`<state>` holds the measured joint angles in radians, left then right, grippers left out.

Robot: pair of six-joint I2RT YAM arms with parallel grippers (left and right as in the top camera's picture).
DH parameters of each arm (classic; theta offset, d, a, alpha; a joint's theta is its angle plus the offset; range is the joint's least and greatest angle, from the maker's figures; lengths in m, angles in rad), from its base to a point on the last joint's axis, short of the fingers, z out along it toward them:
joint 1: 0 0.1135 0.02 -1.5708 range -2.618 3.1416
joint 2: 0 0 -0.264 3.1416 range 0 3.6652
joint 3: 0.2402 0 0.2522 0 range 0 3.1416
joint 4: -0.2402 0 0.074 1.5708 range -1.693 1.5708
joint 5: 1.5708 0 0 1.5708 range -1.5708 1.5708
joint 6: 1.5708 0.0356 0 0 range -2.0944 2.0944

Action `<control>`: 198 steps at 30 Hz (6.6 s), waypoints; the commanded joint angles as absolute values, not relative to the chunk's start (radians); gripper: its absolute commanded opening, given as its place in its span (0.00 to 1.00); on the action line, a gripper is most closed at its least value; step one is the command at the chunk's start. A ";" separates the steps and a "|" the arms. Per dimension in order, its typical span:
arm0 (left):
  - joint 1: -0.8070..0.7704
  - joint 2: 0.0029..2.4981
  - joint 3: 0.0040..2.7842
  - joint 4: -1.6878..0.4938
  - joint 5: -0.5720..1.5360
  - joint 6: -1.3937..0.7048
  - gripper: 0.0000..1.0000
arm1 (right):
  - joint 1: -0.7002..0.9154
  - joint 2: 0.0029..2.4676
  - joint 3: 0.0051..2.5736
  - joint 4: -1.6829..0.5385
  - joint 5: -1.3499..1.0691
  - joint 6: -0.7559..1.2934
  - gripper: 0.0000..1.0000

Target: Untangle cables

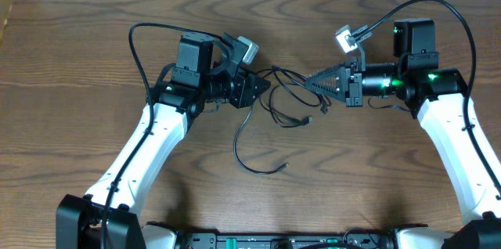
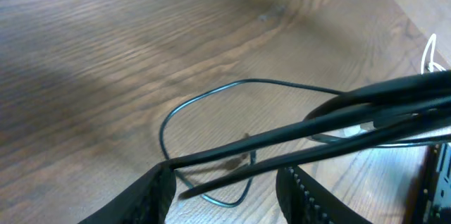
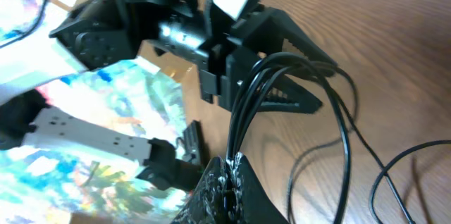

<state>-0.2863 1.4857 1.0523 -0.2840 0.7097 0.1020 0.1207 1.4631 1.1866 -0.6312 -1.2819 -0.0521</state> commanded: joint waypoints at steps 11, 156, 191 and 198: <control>-0.287 1.497 1.044 -0.282 0.714 0.149 0.08 | 0.116 1.449 1.211 -0.632 -1.448 -0.049 0.01; -0.344 1.539 1.044 -0.274 0.886 -0.054 0.07 | 0.417 1.393 1.108 -0.805 -0.245 0.371 0.67; -0.344 1.539 1.044 -0.277 0.887 -0.054 0.07 | 0.437 1.488 0.946 -0.499 -0.260 0.486 0.49; -0.344 1.539 1.044 -0.301 0.885 -0.042 0.08 | 0.435 1.540 0.946 -0.397 -0.400 0.438 0.01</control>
